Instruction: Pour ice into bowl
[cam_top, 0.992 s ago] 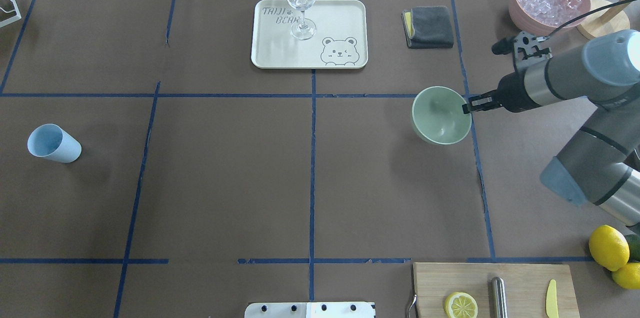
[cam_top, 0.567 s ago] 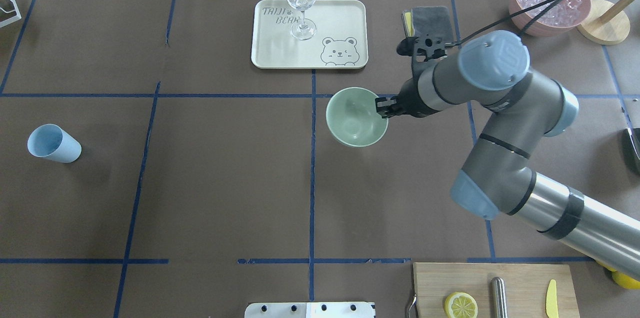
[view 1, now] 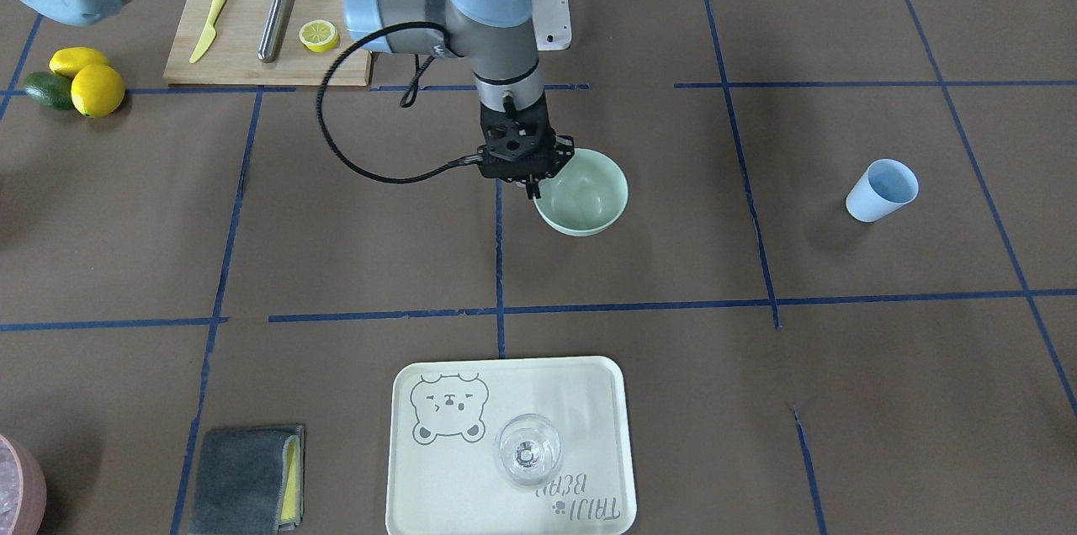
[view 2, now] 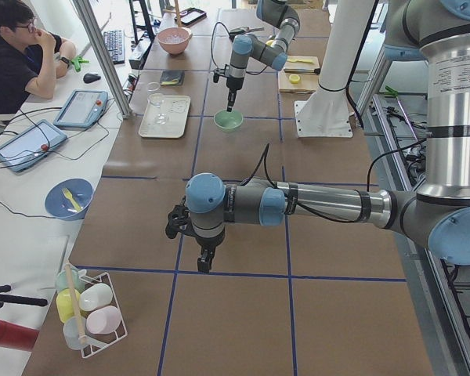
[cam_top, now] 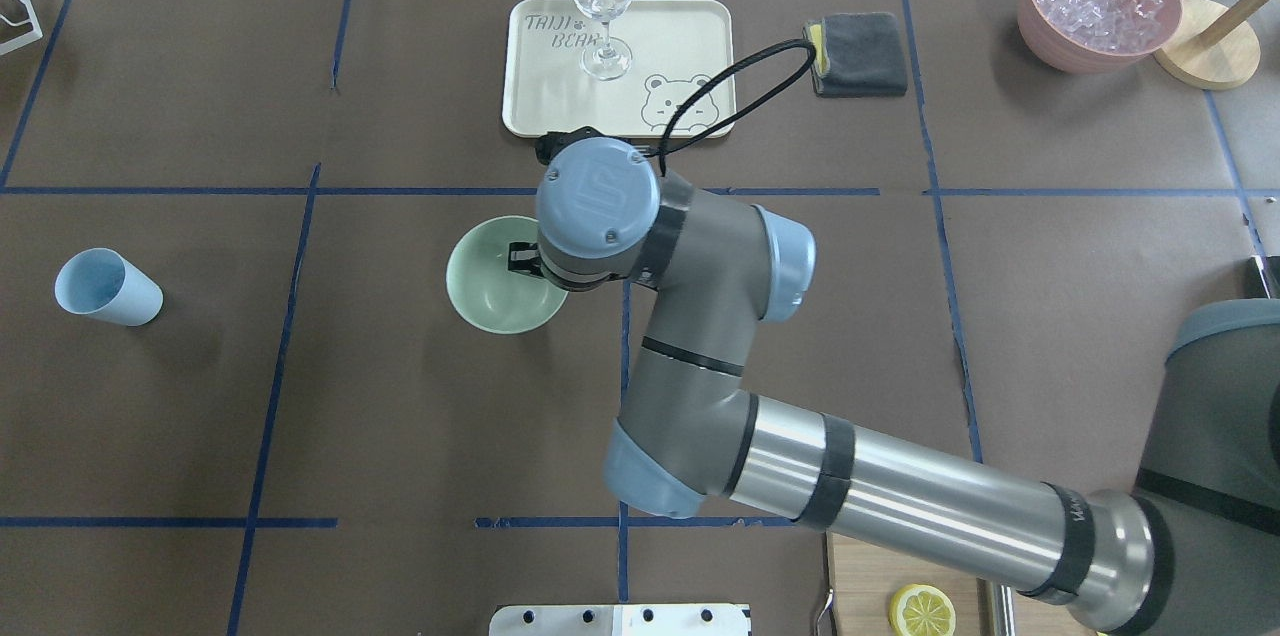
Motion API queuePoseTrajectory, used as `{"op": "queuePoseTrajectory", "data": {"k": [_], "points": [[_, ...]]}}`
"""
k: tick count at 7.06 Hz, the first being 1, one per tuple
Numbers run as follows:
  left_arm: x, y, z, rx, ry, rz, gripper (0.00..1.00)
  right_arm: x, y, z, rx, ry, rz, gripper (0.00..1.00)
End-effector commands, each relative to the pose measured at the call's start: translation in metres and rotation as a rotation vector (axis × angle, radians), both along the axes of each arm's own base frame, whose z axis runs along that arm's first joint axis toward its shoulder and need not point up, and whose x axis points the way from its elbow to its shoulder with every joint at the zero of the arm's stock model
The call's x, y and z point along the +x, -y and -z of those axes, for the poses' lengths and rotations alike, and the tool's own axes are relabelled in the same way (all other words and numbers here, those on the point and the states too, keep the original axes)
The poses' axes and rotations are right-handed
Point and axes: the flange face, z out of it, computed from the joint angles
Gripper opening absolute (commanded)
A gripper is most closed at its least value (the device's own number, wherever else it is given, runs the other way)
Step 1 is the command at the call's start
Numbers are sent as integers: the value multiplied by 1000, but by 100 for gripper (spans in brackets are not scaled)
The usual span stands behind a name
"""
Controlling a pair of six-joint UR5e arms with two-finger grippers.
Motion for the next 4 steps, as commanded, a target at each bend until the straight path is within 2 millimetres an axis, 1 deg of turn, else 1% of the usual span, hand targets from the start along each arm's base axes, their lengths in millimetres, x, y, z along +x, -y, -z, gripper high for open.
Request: {"op": "queuePoseTrajectory", "data": {"k": [1,2,3,4], "points": [[0,0,-1,-1,0,-1,100,-35,1,20,-29,-21,-8,3],[0,0,-1,-2,0,-1,100,-36,-2,19,-27,-25,-8,99],[0,0,-1,-2,0,-1,100,-36,0,19,-27,-25,-17,100],[0,0,-1,-2,0,-1,100,-28,5,24,-13,-12,-20,100]]}}
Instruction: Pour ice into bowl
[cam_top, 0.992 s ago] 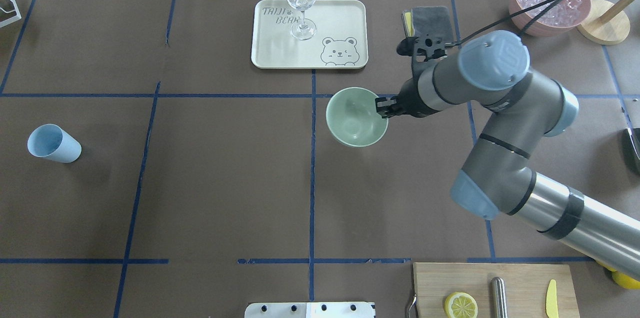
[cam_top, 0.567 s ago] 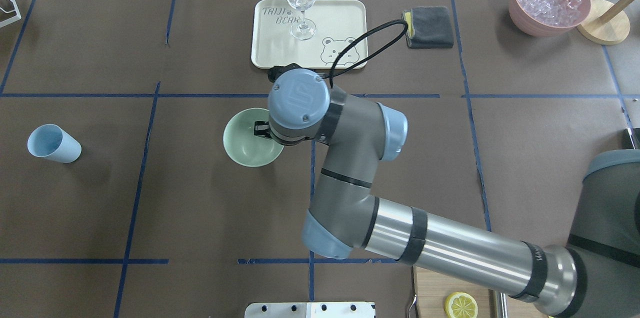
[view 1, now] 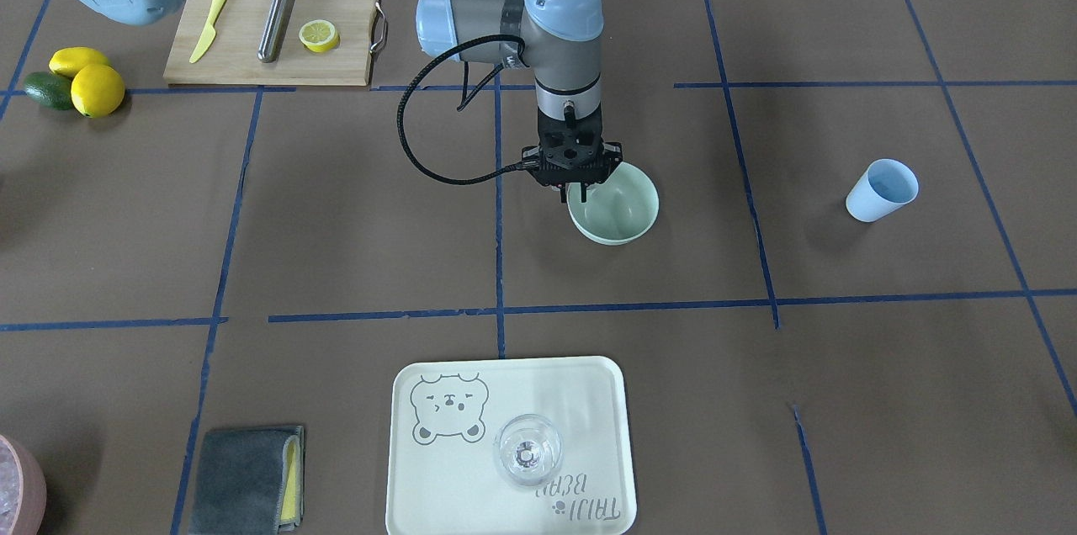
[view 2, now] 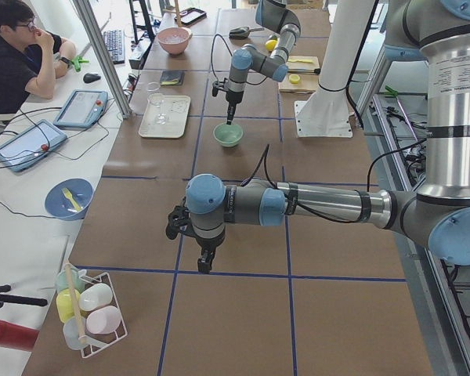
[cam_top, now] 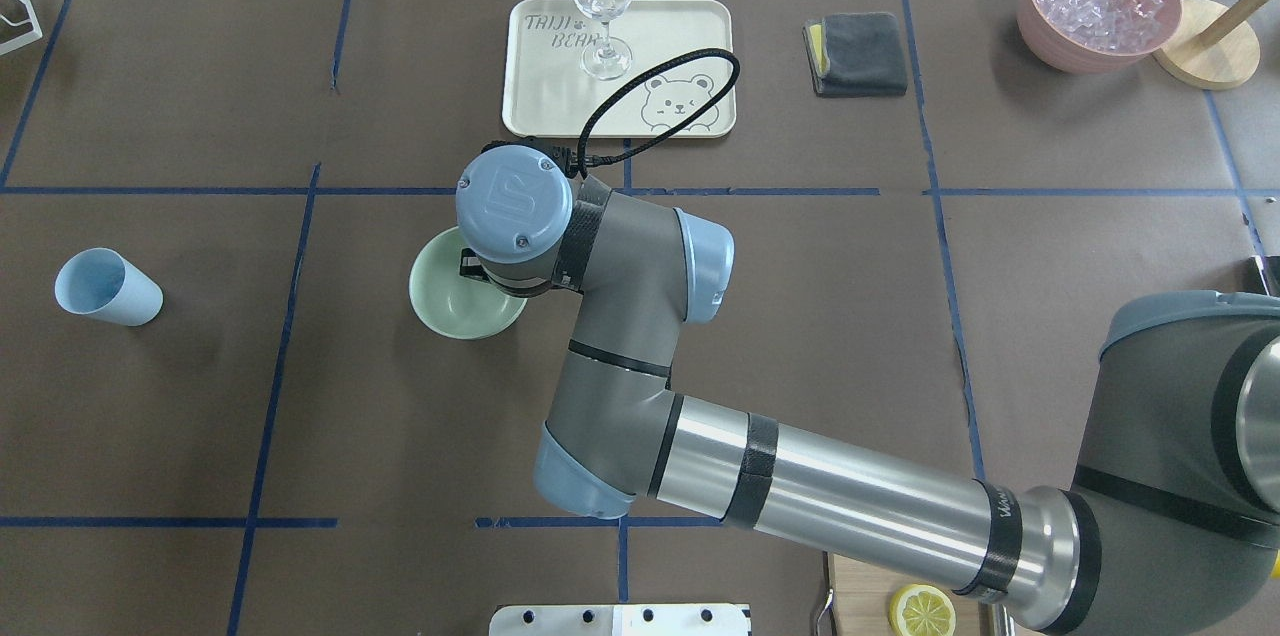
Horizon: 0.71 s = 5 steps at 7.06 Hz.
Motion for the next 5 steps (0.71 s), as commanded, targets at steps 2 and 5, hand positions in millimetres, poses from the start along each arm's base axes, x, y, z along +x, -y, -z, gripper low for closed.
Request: {"op": "queuePoseTrajectory", "data": {"k": [2,5], "points": [[0,4,9,22,3,-2,100,67,46,11,33,49,-50,100],[6,15,27,150,10,-12,100,265,128,-120,147,22,164,100]]}}
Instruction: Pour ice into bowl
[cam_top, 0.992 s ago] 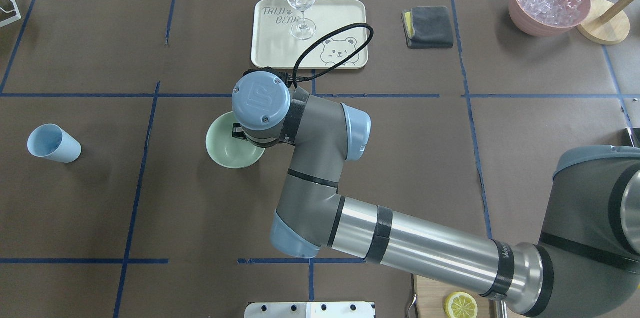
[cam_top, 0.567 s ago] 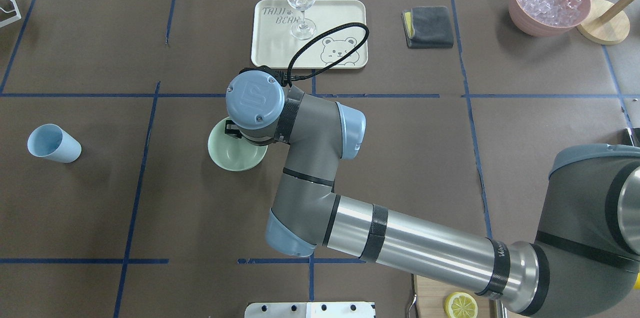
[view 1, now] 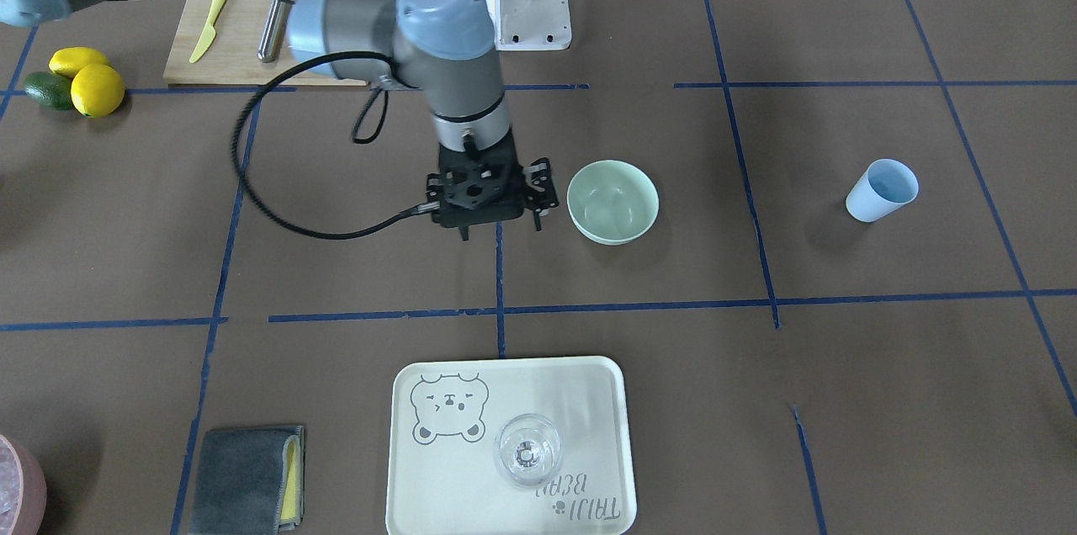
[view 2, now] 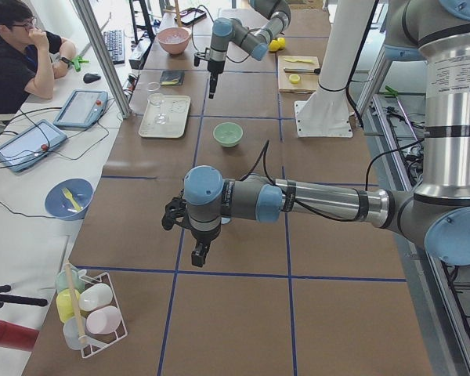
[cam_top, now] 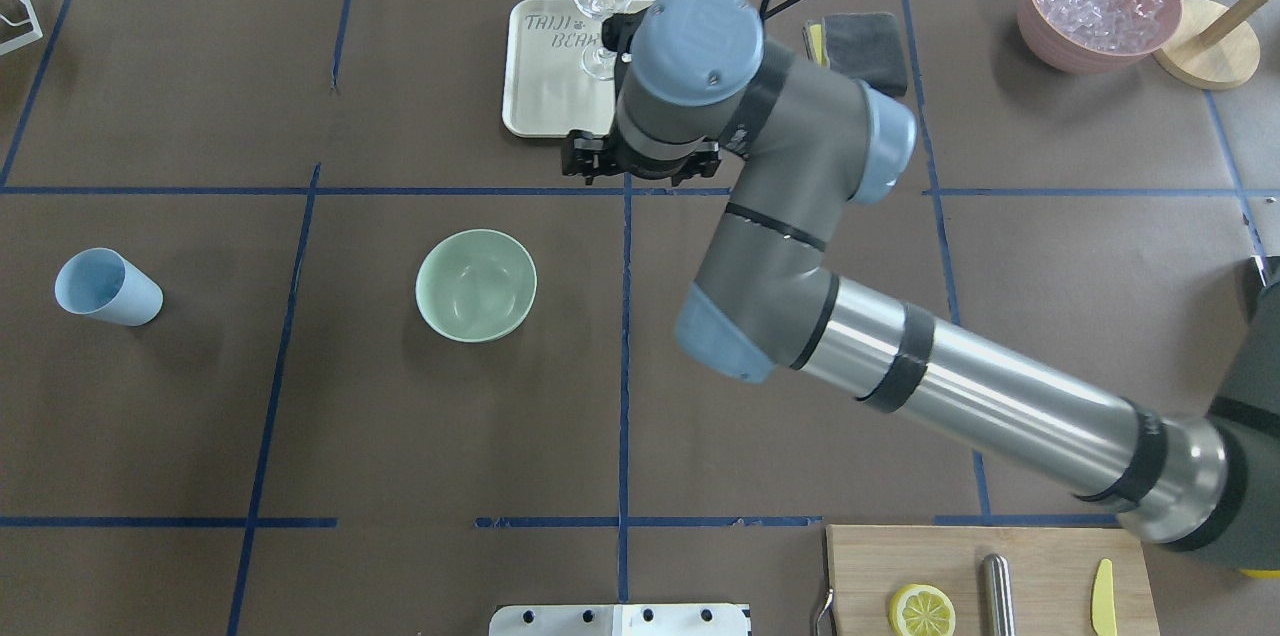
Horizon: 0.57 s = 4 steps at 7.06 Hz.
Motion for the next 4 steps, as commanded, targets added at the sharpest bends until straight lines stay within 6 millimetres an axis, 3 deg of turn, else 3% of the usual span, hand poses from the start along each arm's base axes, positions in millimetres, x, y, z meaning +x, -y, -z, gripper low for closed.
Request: {"op": "queuePoseTrajectory", "data": {"k": [1,2,4], "points": [[1,6,10,117,-6,-5,100,173,46,-107,98,-9,162,100],[1,9,14,215,-6,-4,100,230,59,-171,173,-73,236,100],[2,16,40,494,-5,1,100,338,60,-274,244,-171,306,100]]}}
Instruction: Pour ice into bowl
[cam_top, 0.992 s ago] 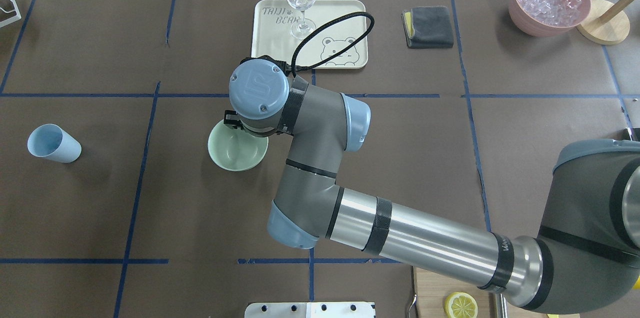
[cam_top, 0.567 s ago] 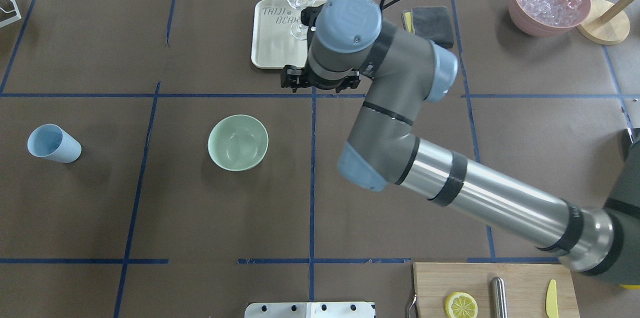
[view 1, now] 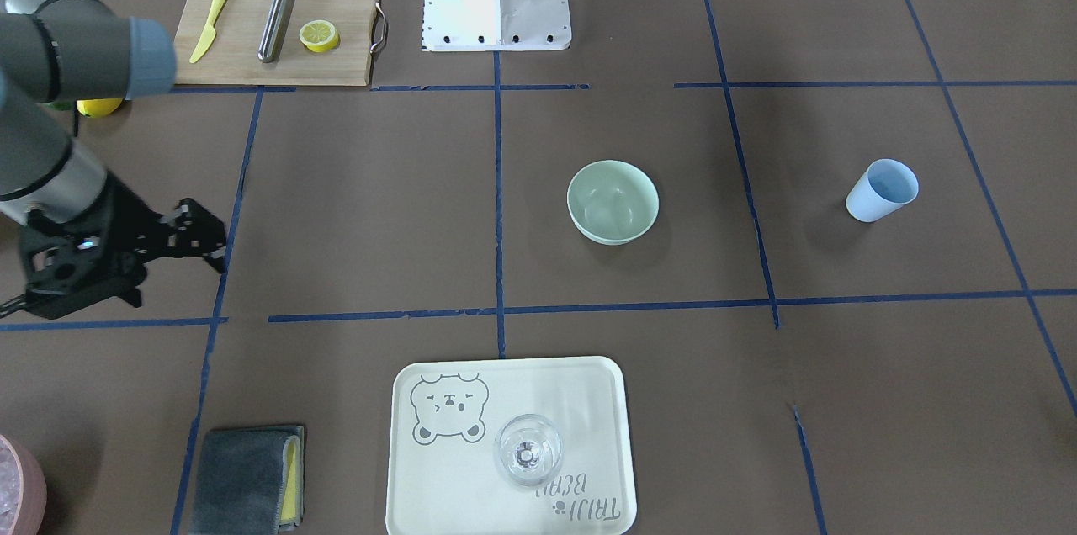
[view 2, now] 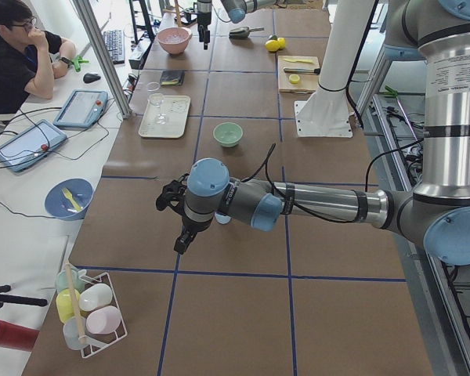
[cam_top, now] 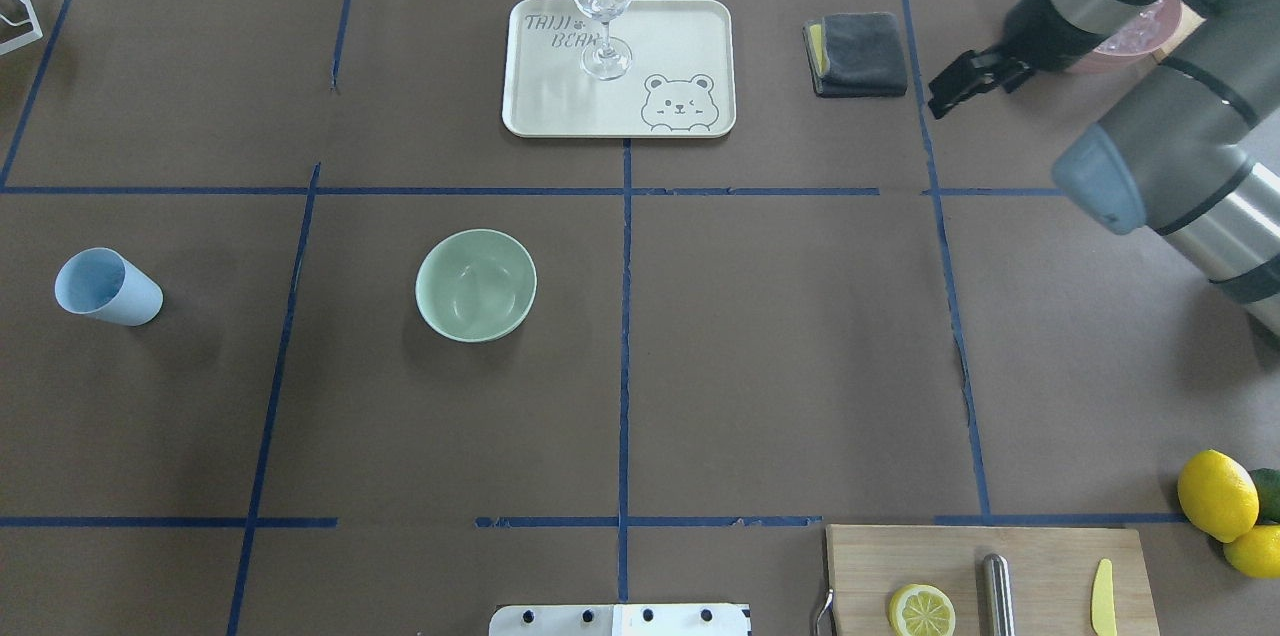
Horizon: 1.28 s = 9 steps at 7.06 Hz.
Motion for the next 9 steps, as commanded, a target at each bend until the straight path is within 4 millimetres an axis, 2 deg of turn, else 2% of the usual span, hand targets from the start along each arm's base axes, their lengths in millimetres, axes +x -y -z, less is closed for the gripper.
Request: {"op": "queuePoseTrajectory", "data": {"k": [1,2,3,4,5,6,7,8,9], "points": [[1,5,20,281,-4,0,100,124,-20,-108,47,-30,81,100],[4,3,25,337,-41,-13,100,179,-39,-147,41,-22,72,100],[13,1,32,277,-129,14,100,231,-67,-186,23,-23,43,100],[44,0,42,250,-197,26,100,268,-96,-215,-20,-3,-6,100],[84,-3,55,232,-268,101,100,282,-113,-229,-46,20,-29,100],[132,-14,52,188,-324,209,100,282,-120,-234,-51,18,-30,100],[168,-23,54,179,-327,295,100,282,-122,-235,-52,20,-29,100],[192,-57,47,182,-318,382,100,282,-125,-238,-62,20,-31,100],[200,-93,32,197,-318,436,100,282,-127,-240,-65,20,-31,100]]}}
